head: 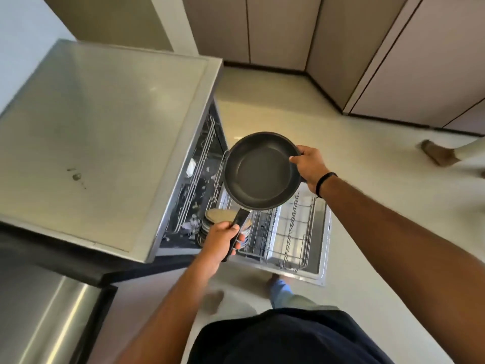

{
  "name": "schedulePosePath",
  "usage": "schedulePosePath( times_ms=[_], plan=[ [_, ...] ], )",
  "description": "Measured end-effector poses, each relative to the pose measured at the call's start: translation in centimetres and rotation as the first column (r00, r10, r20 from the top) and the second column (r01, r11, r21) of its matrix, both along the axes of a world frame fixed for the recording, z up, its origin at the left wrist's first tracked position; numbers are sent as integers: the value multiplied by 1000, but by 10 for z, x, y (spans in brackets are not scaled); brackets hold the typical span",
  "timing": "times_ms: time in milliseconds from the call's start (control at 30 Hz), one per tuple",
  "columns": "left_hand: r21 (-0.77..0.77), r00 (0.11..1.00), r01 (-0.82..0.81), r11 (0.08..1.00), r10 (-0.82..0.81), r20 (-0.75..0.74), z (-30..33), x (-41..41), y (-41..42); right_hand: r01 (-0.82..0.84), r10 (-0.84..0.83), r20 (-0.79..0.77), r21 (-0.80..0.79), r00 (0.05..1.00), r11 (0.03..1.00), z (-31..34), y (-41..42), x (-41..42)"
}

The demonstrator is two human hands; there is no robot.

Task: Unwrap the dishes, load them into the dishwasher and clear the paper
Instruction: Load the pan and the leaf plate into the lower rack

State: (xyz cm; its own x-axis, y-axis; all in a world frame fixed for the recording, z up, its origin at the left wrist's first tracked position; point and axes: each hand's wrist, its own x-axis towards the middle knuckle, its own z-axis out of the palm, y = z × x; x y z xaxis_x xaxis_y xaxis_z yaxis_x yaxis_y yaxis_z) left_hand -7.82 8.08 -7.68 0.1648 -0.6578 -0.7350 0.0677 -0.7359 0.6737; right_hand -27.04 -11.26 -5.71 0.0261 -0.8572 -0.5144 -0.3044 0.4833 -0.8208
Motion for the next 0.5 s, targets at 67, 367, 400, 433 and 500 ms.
schedulePosePath(
  times_ms=[67, 367, 400, 433, 500],
  plan=[
    [47, 1000, -26, 999, 26, 2, -19, 0, -2, -43, 45, -37, 43, 998, 998, -19, -11, 8],
    [115, 995, -94, 989, 89, 51, -137, 15, -53, -249, 245, -308, 27, 919, 968, -132, -86, 50],
    [109, 993, -94, 990, 86, 78, -154, 18, -62, -268, 258, -343, 18, 903, 963, -148, -96, 54],
    [97, 991, -89, 991, 78, 111, -175, 21, -72, -289, 271, -378, 8, 885, 957, -168, -107, 57],
    [87, 979, -73, 994, 55, 199, -212, 30, -88, -362, 332, -445, 19, 832, 932, -203, -121, 64]
  ],
)
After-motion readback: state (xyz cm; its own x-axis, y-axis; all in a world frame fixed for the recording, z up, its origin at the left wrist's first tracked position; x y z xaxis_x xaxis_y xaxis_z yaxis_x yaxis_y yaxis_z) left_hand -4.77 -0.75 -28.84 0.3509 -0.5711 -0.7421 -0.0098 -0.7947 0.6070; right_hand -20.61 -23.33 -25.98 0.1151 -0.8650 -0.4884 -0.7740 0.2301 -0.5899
